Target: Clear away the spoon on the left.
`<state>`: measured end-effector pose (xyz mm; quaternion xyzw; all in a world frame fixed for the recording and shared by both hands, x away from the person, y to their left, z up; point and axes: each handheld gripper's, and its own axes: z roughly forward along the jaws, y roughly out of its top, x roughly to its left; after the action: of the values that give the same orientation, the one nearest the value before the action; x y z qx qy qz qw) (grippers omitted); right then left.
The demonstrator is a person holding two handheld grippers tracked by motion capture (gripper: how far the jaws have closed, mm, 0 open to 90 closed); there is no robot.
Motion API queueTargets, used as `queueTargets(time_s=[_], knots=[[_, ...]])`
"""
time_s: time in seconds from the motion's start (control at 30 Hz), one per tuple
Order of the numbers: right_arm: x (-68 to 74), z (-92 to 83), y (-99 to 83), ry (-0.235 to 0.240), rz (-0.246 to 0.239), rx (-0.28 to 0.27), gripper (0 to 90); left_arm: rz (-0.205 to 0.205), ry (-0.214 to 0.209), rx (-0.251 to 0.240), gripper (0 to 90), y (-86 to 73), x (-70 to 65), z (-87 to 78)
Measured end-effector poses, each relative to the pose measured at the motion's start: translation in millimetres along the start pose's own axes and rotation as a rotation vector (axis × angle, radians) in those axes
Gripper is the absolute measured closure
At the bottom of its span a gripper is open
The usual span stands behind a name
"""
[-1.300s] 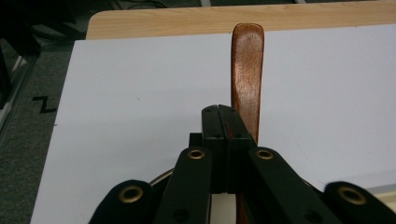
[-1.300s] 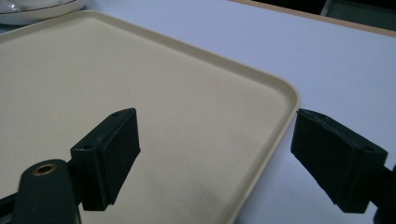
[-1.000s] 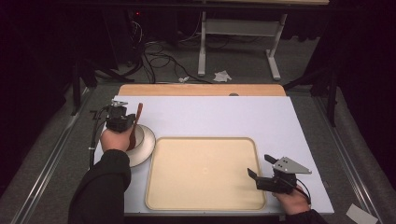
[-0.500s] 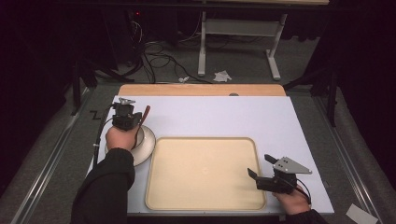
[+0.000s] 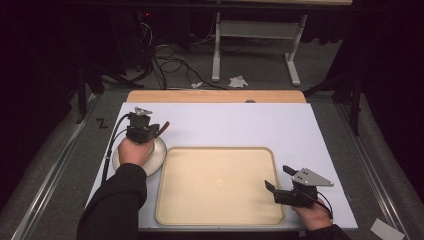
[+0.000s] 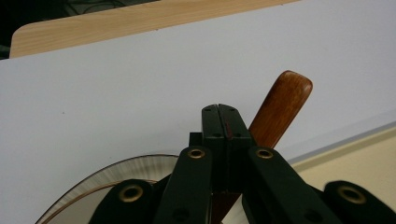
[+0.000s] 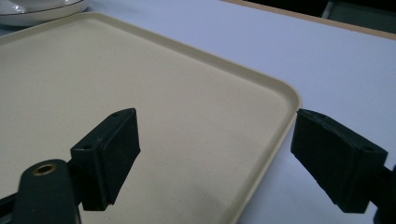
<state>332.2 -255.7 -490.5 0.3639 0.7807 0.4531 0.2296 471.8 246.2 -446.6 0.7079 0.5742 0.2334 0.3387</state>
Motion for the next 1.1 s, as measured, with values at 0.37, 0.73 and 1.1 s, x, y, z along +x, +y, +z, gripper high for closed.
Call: queueTargets(time_s=[0.37,0.73,1.1], knots=[[1.1,0.0,0.5,0.001,-0.002,0.0,16.6,0.027,-0.04,0.014,90.0,-1.4,-14.2,-4.9],[1.7,0.1,1.0,0.004,-0.007,-0.003,16.6,0.064,-0.076,0.014,90.0,-10.9,-30.6,-14.9],[2.5,0.1,1.3,0.007,-0.011,-0.002,16.6,0.066,-0.118,-0.006,90.0,-24.8,-30.4,-31.6]])
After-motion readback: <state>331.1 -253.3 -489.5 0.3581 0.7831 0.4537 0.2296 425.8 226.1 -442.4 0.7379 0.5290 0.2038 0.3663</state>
